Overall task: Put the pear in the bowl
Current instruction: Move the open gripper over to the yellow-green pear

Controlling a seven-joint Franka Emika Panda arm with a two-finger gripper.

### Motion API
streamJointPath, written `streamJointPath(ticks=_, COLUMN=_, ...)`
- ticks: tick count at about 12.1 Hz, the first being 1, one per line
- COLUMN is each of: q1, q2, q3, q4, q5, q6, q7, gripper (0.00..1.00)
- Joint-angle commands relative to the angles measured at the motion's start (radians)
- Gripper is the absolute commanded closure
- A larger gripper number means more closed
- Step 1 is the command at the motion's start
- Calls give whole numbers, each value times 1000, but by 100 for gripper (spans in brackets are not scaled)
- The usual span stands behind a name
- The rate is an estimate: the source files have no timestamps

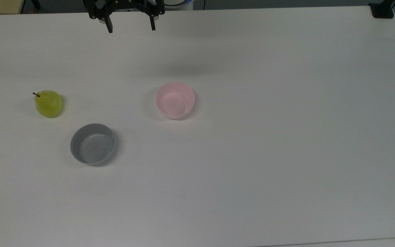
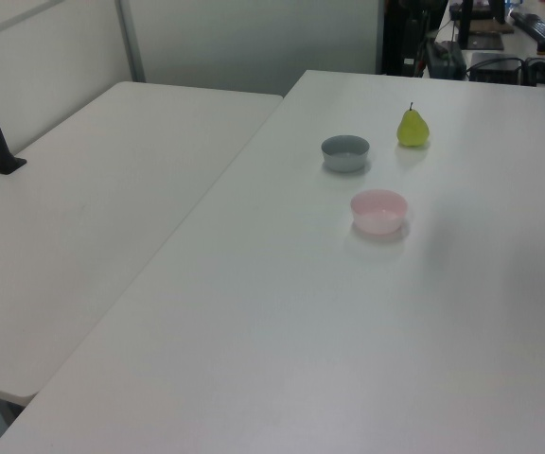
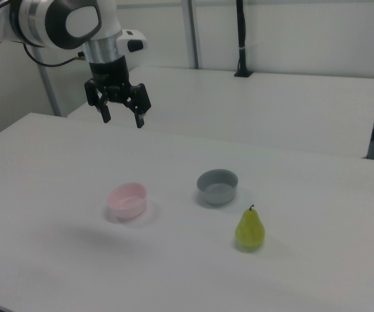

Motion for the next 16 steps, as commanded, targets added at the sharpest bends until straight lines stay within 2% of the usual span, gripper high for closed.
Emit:
streamJointPath(ticks=1, q1=4, q2=-18, q3=-1, q4=-16, q5=-8, q6=7, q7=-15, gripper=0)
streamJointPath(ticks=12, q1=-8, q2=-19, q3=-2, q4=-13, q5=-17, q6=4, q7=-46, gripper=0)
streamJointPath(ticks=13, q1=-11, q2=-19, q3=-2, q4=-13, q5=-34, q6=-3, q7=-114, gripper=0)
streamJointPath(ticks=16, q1=-84, q2=-16, q3=-1, q4=7, q5=-34, q6=-59, q7=-384, gripper=0)
